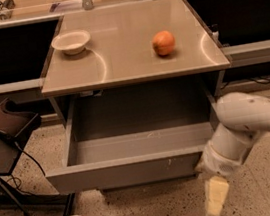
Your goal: Close top drawer
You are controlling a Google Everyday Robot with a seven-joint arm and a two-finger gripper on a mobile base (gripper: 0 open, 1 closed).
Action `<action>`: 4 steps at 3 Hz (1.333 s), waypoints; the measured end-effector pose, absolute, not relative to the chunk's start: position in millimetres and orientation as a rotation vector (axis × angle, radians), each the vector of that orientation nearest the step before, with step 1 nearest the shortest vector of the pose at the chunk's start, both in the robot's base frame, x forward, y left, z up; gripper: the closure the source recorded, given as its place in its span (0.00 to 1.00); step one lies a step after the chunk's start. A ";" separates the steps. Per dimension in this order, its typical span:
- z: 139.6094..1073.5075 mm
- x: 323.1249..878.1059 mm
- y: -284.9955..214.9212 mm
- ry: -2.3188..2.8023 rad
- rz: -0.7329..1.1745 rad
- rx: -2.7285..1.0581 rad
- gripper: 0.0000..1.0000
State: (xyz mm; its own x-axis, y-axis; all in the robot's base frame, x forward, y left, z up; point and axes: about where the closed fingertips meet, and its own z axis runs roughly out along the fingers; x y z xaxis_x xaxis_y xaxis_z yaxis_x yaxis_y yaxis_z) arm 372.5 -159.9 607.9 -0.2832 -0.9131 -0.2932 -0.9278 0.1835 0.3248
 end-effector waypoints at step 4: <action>643.4 463.4 -131.1 2.292 0.623 -1.769 0.00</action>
Offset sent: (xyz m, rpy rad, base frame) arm 0.2232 0.0992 0.0942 0.2162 -0.2499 -0.0366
